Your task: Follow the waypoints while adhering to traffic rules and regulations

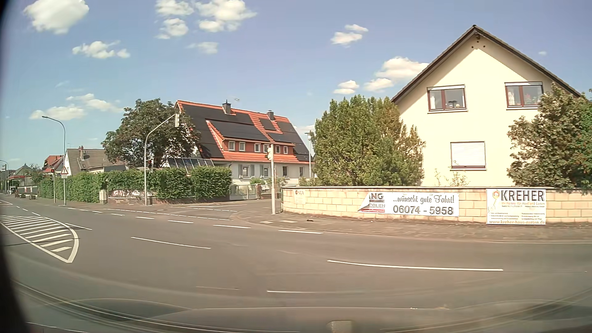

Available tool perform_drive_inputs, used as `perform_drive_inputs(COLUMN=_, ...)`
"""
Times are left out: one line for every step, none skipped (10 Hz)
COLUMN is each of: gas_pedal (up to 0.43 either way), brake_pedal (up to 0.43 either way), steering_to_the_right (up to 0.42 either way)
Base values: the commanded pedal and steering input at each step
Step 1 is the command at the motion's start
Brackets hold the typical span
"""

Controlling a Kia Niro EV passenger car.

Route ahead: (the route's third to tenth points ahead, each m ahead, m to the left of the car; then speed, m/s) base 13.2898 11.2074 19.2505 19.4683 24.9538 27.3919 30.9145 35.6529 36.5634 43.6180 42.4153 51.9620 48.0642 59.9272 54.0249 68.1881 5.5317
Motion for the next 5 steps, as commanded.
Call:
perform_drive_inputs(gas_pedal=0.079, brake_pedal=0.030, steering_to_the_right=-0.237)
perform_drive_inputs(gas_pedal=0.079, brake_pedal=0.030, steering_to_the_right=-0.237)
perform_drive_inputs(gas_pedal=0.079, brake_pedal=0.030, steering_to_the_right=-0.237)
perform_drive_inputs(gas_pedal=0.079, brake_pedal=0.030, steering_to_the_right=-0.237)
perform_drive_inputs(gas_pedal=0.079, brake_pedal=0.030, steering_to_the_right=-0.237)
